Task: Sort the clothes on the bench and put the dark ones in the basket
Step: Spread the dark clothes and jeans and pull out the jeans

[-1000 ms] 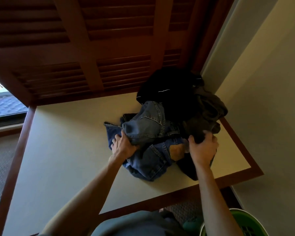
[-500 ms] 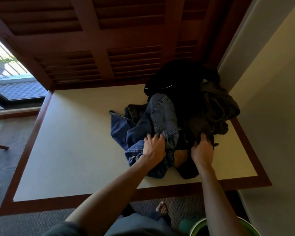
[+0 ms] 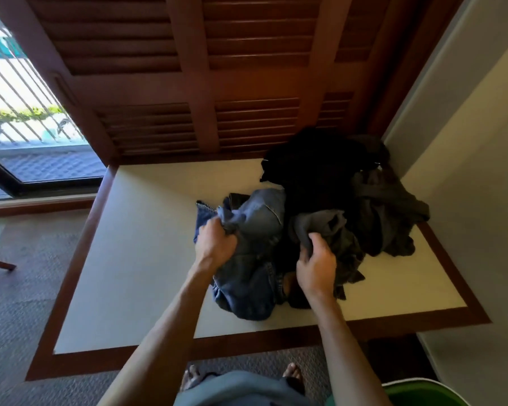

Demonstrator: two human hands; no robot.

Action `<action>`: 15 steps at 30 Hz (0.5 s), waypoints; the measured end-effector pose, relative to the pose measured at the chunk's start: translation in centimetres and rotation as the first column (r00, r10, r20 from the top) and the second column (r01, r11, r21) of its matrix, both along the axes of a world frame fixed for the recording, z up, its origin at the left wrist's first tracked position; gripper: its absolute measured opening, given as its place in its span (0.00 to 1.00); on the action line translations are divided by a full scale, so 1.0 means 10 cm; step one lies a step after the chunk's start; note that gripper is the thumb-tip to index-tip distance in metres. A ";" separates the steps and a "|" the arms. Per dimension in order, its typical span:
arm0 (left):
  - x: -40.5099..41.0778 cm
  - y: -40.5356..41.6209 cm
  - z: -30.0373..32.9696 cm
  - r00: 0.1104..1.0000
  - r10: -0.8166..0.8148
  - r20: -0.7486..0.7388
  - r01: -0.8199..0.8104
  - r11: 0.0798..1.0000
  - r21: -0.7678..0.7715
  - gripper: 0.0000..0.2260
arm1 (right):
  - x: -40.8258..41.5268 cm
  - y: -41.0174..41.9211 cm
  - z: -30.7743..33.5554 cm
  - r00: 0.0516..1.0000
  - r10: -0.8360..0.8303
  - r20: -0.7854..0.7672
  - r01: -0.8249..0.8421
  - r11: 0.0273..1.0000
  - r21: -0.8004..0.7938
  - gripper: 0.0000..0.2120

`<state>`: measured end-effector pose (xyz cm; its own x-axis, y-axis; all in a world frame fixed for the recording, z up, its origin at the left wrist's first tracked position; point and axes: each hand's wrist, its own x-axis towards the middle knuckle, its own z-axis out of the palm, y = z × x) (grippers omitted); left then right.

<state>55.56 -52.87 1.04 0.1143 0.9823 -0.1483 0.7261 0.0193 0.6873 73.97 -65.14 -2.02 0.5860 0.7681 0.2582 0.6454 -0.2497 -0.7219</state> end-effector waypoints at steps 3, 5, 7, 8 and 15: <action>-0.51 0.25 0.29 0.990 0.073 0.119 -0.082 0.993 0.080 0.14 | -0.34 0.16 0.24 0.997 0.064 -0.031 -0.061 0.992 0.108 0.10; -0.83 0.37 0.55 0.976 0.091 0.199 -0.123 0.980 0.158 0.15 | -0.58 0.25 0.43 0.994 0.109 -0.021 -0.104 0.980 0.170 0.08; -1.12 0.43 0.81 0.958 0.100 0.267 -0.164 0.959 0.229 0.14 | -0.84 0.30 0.58 0.988 0.150 -0.019 -0.144 0.971 0.192 0.08; -1.25 0.42 0.93 0.949 0.120 0.290 -0.195 0.950 0.246 0.12 | -0.96 0.32 0.61 0.985 0.170 -0.034 -0.161 0.969 0.187 0.07; -1.72 0.49 0.58 0.964 -0.145 -0.222 0.116 0.984 -0.135 0.13 | -1.52 0.20 0.04 0.922 0.221 -0.319 -0.281 0.947 -0.155 0.07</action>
<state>38.32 -47.92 6.84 0.1894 0.9346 -0.3010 0.8658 -0.0144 0.5002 58.77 -63.17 -1.61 0.3931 0.9172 -0.0647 0.4718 -0.2616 -0.8420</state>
